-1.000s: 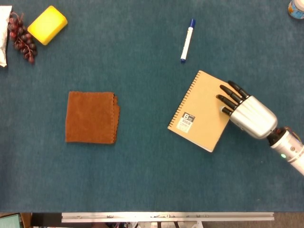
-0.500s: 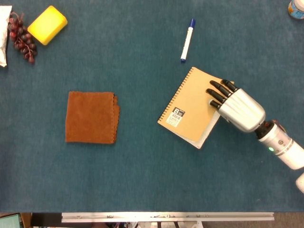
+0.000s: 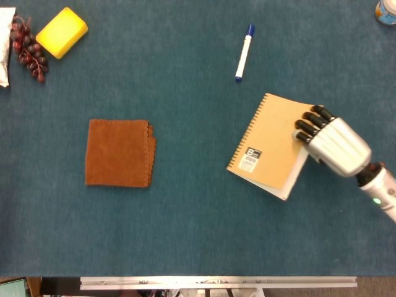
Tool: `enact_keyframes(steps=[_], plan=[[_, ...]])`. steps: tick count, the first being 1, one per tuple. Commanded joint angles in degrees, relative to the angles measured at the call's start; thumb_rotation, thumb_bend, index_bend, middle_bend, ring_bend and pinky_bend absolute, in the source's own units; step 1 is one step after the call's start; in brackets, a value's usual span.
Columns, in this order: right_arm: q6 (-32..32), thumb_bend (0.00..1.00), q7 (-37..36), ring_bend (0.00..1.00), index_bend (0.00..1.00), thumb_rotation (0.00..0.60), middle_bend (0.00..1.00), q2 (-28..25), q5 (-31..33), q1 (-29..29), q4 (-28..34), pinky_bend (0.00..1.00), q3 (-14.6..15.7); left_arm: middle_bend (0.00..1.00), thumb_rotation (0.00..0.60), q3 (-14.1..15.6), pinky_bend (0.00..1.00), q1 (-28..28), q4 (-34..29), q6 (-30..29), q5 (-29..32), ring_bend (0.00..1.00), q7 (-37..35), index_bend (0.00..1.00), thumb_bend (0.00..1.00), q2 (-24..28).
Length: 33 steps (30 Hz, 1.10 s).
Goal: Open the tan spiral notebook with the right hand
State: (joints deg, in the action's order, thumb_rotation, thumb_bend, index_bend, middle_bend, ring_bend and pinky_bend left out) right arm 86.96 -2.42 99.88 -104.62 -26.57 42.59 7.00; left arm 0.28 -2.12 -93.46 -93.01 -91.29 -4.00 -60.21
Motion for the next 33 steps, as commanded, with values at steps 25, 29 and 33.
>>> enact_keyframes(steps=[25,29,33], plan=[[-20.25,0.51,12.35,0.38,0.84,0.600,0.47,-3.62,7.70,-12.60,20.89,0.32,-10.34,0.10,0.600,0.51,0.06,-0.82,-2.54,-0.71,-0.15,0.10,1.31,0.16,0.26,1.44],[-22.41,0.48,14.39,0.29,0.66,0.600,0.39,-1.72,8.22,-14.53,19.76,0.23,-11.17,0.10,0.600,0.66,0.06,-1.04,-2.57,-0.99,-0.39,0.10,1.36,0.16,0.26,1.55],[-23.78,0.33,17.68,0.13,0.39,0.600,0.24,0.48,9.09,-15.48,18.69,0.10,-11.68,0.10,0.600,0.66,0.06,-1.05,-2.74,-1.07,-0.60,0.10,1.46,0.16,0.26,1.60]])
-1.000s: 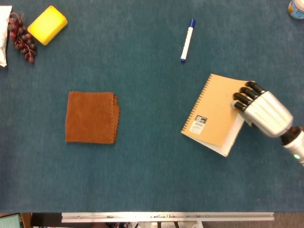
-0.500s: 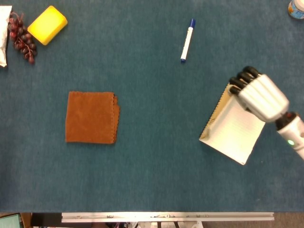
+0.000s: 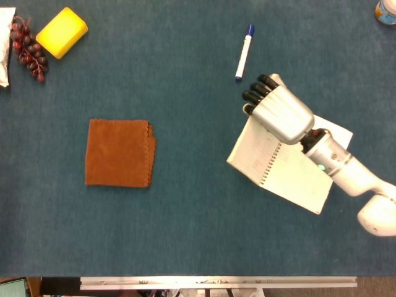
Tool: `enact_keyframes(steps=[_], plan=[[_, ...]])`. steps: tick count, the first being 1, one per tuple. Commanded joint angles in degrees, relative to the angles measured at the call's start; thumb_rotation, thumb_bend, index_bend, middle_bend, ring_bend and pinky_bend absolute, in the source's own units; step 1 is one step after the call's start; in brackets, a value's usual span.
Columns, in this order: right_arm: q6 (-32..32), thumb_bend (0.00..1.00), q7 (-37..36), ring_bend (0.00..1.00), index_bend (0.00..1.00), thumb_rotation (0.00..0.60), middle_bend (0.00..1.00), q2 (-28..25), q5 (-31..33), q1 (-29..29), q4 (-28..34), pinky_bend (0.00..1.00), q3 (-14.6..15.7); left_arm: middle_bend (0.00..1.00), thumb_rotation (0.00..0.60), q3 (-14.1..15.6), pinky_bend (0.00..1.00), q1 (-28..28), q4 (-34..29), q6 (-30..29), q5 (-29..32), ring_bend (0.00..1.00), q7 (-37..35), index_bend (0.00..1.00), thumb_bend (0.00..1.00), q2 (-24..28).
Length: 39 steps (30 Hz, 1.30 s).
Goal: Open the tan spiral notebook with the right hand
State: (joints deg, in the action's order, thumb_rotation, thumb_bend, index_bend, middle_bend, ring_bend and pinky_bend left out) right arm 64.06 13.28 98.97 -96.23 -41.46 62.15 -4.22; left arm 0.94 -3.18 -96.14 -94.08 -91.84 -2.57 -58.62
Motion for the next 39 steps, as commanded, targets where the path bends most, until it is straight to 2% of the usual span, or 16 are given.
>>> enact_keyframes(steps=[1,3,5,8,11,14,17,21,25,31,39], plan=[[-0.93,0.30,3.60,0.09,0.31,0.600,0.19,2.42,1.36,-0.57,-1.45,0.08,-0.89,0.10,0.600,0.02,0.06,0.03,-0.13,0.00,-0.17,0.10,0.07,0.16,0.26,0.04],[-0.98,0.22,6.48,0.03,0.17,0.600,0.11,4.53,2.94,-0.29,-2.28,0.04,-1.74,0.10,0.600,0.06,0.06,0.09,-0.23,0.03,-0.40,0.10,0.16,0.16,0.26,0.11],[-0.85,0.17,9.18,0.00,0.09,0.600,0.05,6.17,3.84,-0.22,-3.02,0.01,-2.27,0.10,0.600,0.09,0.06,0.10,-0.38,0.03,-0.50,0.10,0.13,0.16,0.26,0.22],[0.38,0.12,10.79,0.00,0.03,0.600,0.01,8.22,3.44,-0.50,-4.50,0.00,-2.29,0.10,0.600,0.06,0.06,0.05,-0.51,-0.12,-0.57,0.10,0.14,0.16,0.26,0.36],[2.42,0.12,9.76,0.00,0.00,0.600,0.00,8.42,2.87,-0.34,-4.15,0.00,-2.35,0.10,0.600,0.06,0.06,-0.12,-0.58,-0.37,-0.55,0.10,0.04,0.16,0.26,0.53],[3.50,0.12,8.90,0.00,0.00,0.600,0.00,5.49,2.75,0.64,-0.70,0.00,-1.75,0.10,0.600,0.07,0.06,-0.28,-0.47,-0.62,-0.57,0.10,-0.21,0.16,0.26,0.63],[4.20,0.12,9.35,0.00,0.00,0.600,0.00,0.04,2.73,2.63,5.22,0.00,-0.16,0.10,0.600,0.16,0.06,-0.31,-0.23,-0.53,-0.64,0.10,-0.14,0.16,0.26,0.58],[5.06,0.12,9.98,0.00,0.00,0.600,0.00,-8.18,2.14,5.95,12.19,0.00,3.54,0.10,0.600,0.32,0.06,-0.18,-0.21,-0.12,-0.81,0.10,0.18,0.16,0.26,0.48],[5.29,0.11,10.43,0.00,0.00,0.600,0.00,-14.26,1.95,8.89,14.67,0.00,7.06,0.10,0.600,0.37,0.06,-0.07,-0.25,0.07,-0.99,0.10,0.33,0.16,0.26,0.35],[7.83,0.10,5.37,0.00,0.00,0.600,0.01,-17.96,1.73,13.86,10.19,0.00,10.95,0.10,0.600,0.41,0.06,0.12,0.01,0.65,-0.77,0.10,0.35,0.16,0.26,0.09],[7.65,0.10,1.21,0.00,0.00,0.600,0.01,-14.72,3.03,16.73,0.10,0.00,10.97,0.10,0.600,0.58,0.06,0.56,-0.14,1.32,-1.20,0.10,0.52,0.16,0.26,-0.31]])
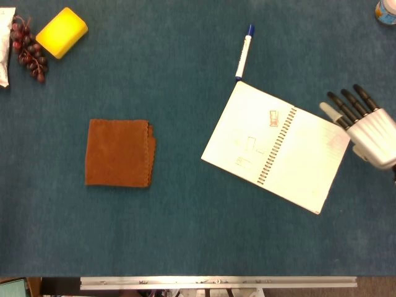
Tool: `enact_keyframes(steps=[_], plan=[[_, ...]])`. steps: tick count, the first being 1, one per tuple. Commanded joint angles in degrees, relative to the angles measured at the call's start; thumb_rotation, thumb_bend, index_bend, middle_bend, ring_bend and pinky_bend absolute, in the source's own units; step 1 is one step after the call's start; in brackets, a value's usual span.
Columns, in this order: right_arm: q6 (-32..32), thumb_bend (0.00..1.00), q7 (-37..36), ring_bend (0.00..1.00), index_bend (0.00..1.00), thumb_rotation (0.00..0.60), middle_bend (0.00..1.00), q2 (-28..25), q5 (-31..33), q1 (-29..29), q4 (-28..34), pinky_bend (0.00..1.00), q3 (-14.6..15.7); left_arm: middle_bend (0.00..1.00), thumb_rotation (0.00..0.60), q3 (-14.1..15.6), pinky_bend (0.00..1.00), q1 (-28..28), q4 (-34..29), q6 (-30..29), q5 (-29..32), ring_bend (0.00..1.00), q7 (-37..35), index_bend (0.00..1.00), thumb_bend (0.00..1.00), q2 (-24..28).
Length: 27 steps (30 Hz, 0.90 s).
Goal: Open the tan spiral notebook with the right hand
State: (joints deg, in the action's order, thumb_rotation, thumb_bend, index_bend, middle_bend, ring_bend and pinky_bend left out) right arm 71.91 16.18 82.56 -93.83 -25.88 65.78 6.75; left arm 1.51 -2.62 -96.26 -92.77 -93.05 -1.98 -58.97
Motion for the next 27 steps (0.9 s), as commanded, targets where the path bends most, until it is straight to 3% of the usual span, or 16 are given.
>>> enact_keyframes(steps=[1,9,27], plan=[[-0.68,0.10,-2.06,0.00,0.00,0.600,0.01,2.40,0.85,1.23,-4.93,0.00,-0.16,0.10,0.600,0.09,0.06,0.00,-0.07,0.07,-0.01,0.10,-0.27,0.16,0.26,0.13],[-2.96,0.10,-4.14,0.00,0.00,0.600,0.01,6.98,0.91,0.58,-11.77,0.00,-1.32,0.10,0.600,0.23,0.06,-0.22,0.32,0.13,0.43,0.10,-0.71,0.16,0.26,0.04],[-6.48,0.10,-3.98,0.00,0.00,0.600,0.02,13.50,2.01,-2.87,-18.38,0.00,-5.10,0.10,0.600,0.02,0.06,-0.45,0.93,-0.10,1.07,0.10,-1.04,0.16,0.26,-0.09]])
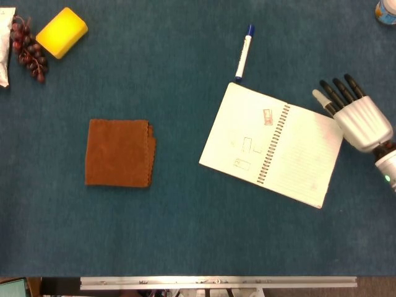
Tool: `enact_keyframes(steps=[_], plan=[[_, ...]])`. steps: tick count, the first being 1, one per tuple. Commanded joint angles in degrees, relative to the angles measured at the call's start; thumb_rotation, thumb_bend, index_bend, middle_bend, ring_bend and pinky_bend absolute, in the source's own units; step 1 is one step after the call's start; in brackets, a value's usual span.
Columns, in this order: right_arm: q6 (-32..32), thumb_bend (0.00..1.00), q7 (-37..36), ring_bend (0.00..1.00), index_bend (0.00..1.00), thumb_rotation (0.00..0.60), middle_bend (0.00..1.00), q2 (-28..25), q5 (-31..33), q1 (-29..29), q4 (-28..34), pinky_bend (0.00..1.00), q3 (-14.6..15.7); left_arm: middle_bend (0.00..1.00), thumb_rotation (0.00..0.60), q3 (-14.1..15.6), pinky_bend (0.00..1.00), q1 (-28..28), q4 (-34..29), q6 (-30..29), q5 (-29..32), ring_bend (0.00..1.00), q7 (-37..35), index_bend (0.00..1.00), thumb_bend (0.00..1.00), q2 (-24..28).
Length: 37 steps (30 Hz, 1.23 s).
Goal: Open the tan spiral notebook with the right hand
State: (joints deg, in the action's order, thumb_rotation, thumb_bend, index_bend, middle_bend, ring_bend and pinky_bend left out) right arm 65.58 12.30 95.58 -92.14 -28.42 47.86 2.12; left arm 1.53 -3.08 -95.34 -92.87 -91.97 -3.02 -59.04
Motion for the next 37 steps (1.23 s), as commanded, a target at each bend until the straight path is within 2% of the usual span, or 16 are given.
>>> enact_keyframes(steps=[1,6,11,16,19,24,29,37], plan=[[-0.17,0.10,-0.10,0.00,0.00,0.600,0.02,1.02,0.76,-0.78,-0.94,0.00,-1.29,0.10,0.600,-0.06,0.06,0.05,0.02,0.04,0.05,0.10,0.03,0.16,0.26,-0.03],[-0.45,0.10,0.22,0.00,0.00,0.600,0.02,2.41,2.56,-2.20,-2.47,0.00,-3.98,0.10,0.600,-0.24,0.06,0.13,0.03,0.02,0.14,0.10,0.08,0.16,0.26,-0.09],[1.70,0.10,-0.33,0.00,0.00,0.600,0.02,-0.05,3.75,-1.07,0.25,0.00,-5.06,0.10,0.600,-0.27,0.06,0.06,-0.07,-0.04,0.28,0.10,0.16,0.16,0.26,0.02],[6.76,0.11,0.11,0.00,0.01,0.600,0.04,-6.52,5.24,2.85,8.03,0.00,-5.71,0.10,0.600,-0.48,0.06,0.42,-0.19,0.37,0.35,0.10,0.39,0.16,0.26,0.00],[9.44,0.12,1.03,0.00,0.07,0.600,0.10,-11.31,6.38,5.41,13.76,0.00,-6.05,0.10,0.600,-0.71,0.06,0.80,-0.13,0.59,0.20,0.10,0.75,0.16,0.26,-0.33],[14.31,0.14,2.67,0.06,0.16,0.600,0.19,-18.64,7.73,10.37,22.96,0.13,-5.61,0.10,0.600,-1.25,0.06,1.41,0.19,0.86,0.20,0.10,1.98,0.16,0.26,-1.46],[19.27,0.15,1.98,0.13,0.25,0.600,0.25,-23.13,9.19,15.49,29.48,0.20,-5.10,0.10,0.600,-1.49,0.06,2.00,0.41,1.22,-0.10,0.10,2.79,0.16,0.26,-2.43],[25.49,0.15,2.41,0.14,0.26,0.600,0.26,-28.32,10.02,22.26,36.36,0.20,-3.86,0.10,0.600,-2.05,0.06,2.28,0.43,0.29,-0.60,0.10,3.77,0.16,0.26,-3.51]])
